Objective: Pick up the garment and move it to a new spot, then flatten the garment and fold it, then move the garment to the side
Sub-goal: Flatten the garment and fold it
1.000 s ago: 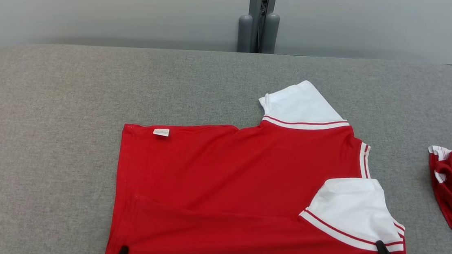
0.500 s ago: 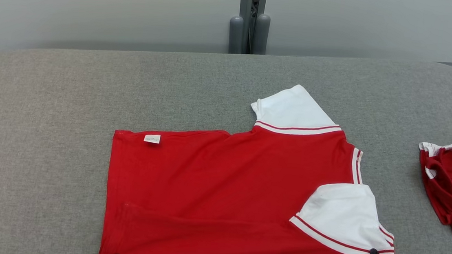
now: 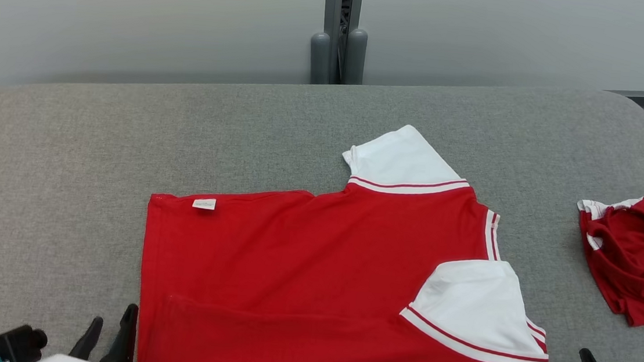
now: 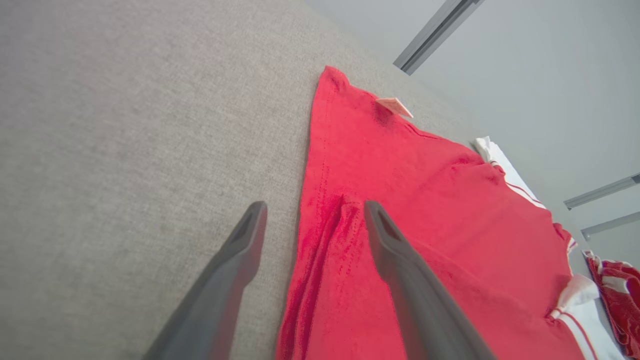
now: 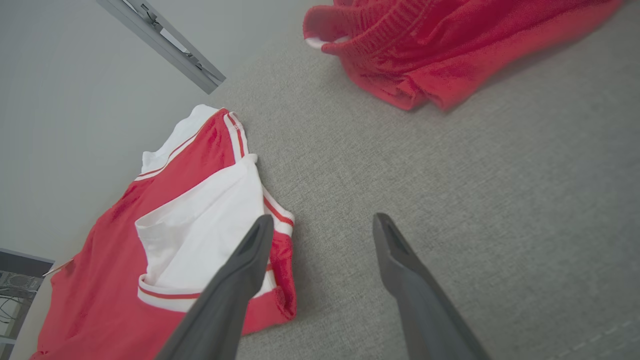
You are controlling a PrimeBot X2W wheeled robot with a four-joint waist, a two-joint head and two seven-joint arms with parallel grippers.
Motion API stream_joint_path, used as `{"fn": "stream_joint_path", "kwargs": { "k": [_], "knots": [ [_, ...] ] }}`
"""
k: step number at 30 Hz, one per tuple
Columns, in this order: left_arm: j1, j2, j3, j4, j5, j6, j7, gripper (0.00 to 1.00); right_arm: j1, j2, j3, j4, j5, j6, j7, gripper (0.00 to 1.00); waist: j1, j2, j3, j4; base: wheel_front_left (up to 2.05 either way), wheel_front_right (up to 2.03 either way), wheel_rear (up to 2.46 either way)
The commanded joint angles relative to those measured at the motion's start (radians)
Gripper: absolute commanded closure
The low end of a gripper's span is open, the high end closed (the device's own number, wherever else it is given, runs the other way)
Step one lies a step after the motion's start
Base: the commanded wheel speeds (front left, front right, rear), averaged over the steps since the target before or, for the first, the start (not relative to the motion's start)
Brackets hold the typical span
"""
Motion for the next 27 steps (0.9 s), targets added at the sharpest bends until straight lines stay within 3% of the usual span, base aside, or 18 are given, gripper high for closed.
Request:
{"fn": "stream_joint_path", "kwargs": {
  "k": [1,9,17,27],
  "knots": [
    [-0.024,0.006,-0.002,-0.003,0.010,0.006,0.003,0.00,-0.004,-0.009,-0.006,-0.008,-0.009,0.000,0.003,0.00,0.0000,0.0000,-0.001,-0.003,0.00,0.00,0.00],
    [-0.271,0.061,-0.075,0.107,0.121,-0.016,0.122,0.00,-0.090,-0.028,0.001,-0.104,-0.073,0.000,0.062,0.00,0.0000,0.0000,0.031,-0.036,0.00,0.00,0.00],
    [-0.492,0.049,-0.142,0.321,0.191,-0.067,0.222,0.00,-0.188,-0.033,0.070,-0.171,-0.085,0.000,0.104,0.00,0.0000,0.0000,0.087,-0.086,0.00,0.00,0.00],
    [-0.658,0.041,-0.167,0.569,0.233,-0.107,0.263,0.00,-0.261,-0.050,0.128,-0.203,-0.070,0.000,0.106,0.00,0.0000,0.0000,0.169,-0.142,0.00,0.00,0.00]
  ]
}}
